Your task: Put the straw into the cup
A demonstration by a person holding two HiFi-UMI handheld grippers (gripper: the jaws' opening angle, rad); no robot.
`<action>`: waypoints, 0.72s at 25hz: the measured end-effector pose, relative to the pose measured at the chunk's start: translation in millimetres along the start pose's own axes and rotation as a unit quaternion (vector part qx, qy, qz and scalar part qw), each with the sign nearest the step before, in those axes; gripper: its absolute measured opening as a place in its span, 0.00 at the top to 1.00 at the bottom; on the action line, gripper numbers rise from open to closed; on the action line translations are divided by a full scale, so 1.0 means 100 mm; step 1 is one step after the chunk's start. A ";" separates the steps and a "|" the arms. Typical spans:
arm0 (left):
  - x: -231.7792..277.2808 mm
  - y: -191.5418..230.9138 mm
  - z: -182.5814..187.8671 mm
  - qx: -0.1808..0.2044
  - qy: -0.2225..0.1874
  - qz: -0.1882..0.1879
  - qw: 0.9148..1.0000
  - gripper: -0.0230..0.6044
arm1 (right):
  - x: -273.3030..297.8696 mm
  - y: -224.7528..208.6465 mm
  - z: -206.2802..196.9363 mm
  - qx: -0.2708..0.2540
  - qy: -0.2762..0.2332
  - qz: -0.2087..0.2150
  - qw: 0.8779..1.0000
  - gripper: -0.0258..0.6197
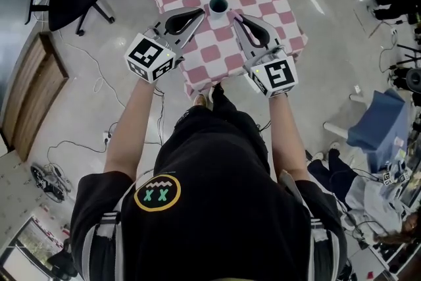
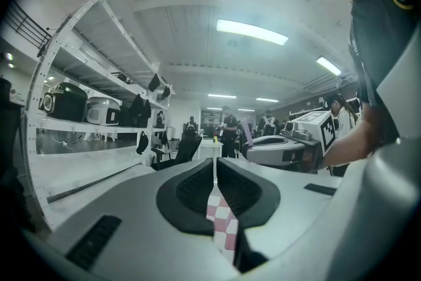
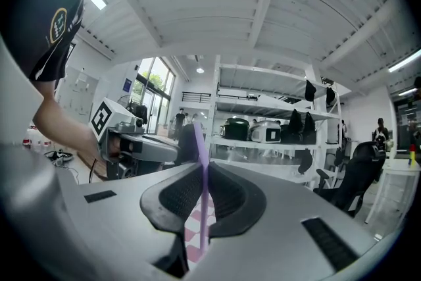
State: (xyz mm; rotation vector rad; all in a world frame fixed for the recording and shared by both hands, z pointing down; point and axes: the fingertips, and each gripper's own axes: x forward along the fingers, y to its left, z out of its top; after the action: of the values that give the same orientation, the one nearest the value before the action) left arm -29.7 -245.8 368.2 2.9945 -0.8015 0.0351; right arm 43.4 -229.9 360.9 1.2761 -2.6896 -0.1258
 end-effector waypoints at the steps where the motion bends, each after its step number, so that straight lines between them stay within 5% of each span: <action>1: 0.05 0.04 -0.01 0.000 0.002 0.002 1.000 0.91 | 0.04 -0.05 -0.02 0.000 0.000 0.002 1.000 0.89; 18: 0.67 0.64 -0.39 -0.013 0.030 0.018 0.999 0.91 | 0.69 -0.65 -0.39 0.024 0.010 0.028 0.999 0.89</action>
State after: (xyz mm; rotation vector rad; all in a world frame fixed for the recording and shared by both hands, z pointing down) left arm -4.6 -332.9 411.9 2.9398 -0.8416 0.1154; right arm 57.0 -324.5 397.2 1.2064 -2.7241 -0.0397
